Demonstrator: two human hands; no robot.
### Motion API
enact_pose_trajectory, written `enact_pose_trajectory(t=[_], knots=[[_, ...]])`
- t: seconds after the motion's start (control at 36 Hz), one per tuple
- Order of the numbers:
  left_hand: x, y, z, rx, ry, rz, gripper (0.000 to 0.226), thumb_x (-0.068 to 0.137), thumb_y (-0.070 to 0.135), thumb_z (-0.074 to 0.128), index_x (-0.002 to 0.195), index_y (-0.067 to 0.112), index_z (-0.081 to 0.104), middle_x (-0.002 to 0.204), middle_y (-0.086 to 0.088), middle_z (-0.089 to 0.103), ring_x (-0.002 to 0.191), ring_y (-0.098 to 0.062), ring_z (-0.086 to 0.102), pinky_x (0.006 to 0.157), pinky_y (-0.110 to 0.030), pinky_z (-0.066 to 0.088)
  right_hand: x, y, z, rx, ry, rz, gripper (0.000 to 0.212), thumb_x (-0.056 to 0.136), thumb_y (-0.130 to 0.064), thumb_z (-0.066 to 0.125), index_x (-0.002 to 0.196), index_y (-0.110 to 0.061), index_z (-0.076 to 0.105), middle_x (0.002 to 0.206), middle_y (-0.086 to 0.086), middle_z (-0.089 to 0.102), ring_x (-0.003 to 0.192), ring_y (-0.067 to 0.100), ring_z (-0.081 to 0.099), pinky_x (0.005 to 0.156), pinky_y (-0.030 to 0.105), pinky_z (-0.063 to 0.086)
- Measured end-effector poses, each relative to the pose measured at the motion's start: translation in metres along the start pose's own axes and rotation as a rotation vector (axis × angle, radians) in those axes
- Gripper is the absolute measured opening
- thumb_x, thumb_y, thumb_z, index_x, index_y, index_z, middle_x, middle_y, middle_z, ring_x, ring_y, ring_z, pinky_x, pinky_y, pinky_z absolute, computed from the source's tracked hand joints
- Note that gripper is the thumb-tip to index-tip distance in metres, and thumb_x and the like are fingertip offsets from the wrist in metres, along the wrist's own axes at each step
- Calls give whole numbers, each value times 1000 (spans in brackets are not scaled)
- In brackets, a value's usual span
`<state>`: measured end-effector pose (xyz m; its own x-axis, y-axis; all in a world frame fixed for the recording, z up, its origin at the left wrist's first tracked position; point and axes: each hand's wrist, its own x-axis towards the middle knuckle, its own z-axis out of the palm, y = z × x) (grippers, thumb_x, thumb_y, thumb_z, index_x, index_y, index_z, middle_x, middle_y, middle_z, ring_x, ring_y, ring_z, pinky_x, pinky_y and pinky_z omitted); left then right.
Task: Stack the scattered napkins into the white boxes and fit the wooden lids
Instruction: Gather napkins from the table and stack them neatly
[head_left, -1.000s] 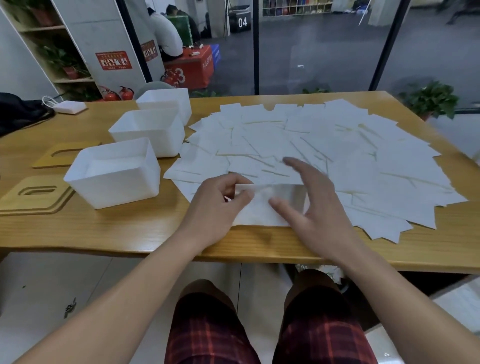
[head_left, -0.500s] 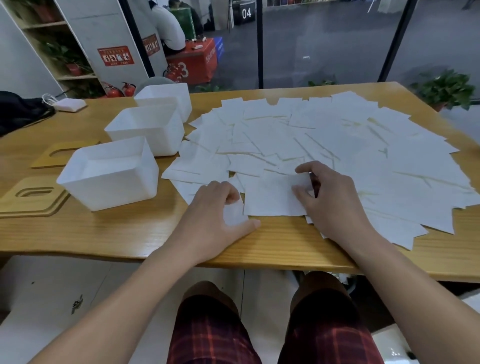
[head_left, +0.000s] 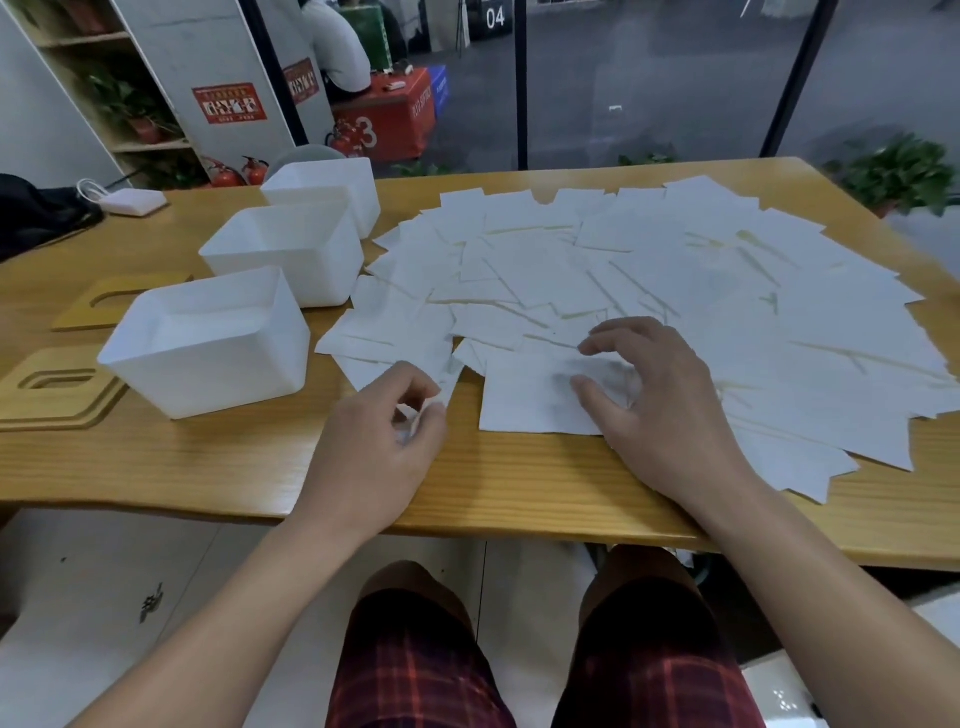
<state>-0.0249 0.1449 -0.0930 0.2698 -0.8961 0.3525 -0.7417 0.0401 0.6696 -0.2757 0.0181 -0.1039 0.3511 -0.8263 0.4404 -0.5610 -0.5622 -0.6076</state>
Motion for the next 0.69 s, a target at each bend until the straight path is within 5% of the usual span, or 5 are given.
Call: enact_pose_trajectory(t=[0.17, 0.25, 0.42, 0.53, 0.69], knots=[[-2, 18, -2, -199, 189, 69, 6, 111, 18, 59, 106, 21, 60, 87, 4, 63, 80, -18, 63, 65, -24, 47, -5, -13, -8, 117, -36, -22, 39, 98, -45, 75, 135, -38, 66, 145, -23, 56, 144, 2, 45, 122, 45, 34], [-2, 24, 2, -322, 176, 90, 5, 113, 20, 57, 108, 19, 58, 76, -9, 55, 62, -23, 50, 57, -30, 40, -7, -19, -13, 184, -74, 24, 54, 98, -54, 71, 148, -45, 54, 153, -29, 50, 150, 1, 39, 125, 41, 33], [8, 37, 8, -585, 75, 153, 4, 111, 15, 54, 112, 17, 58, 85, -22, 54, 73, -45, 47, 64, -46, 41, -9, -25, -20, 349, -167, 66, 69, 98, -61, 64, 159, -50, 35, 151, -30, 54, 147, -2, 43, 120, 42, 37], [18, 42, 12, -662, 7, 134, 7, 112, 16, 52, 110, 21, 57, 85, -8, 55, 75, -25, 48, 67, -34, 43, -8, -28, -21, 436, -160, 67, 64, 101, -48, 67, 158, -39, 39, 127, -17, 72, 125, 7, 63, 112, 42, 45], [31, 52, 2, -730, 57, 157, 6, 108, 13, 51, 109, 16, 55, 91, 0, 58, 84, -20, 54, 74, -28, 48, -8, -23, -20, 434, -182, 79, 62, 104, -57, 60, 159, -45, 36, 143, -24, 61, 137, 3, 55, 116, 45, 44]])
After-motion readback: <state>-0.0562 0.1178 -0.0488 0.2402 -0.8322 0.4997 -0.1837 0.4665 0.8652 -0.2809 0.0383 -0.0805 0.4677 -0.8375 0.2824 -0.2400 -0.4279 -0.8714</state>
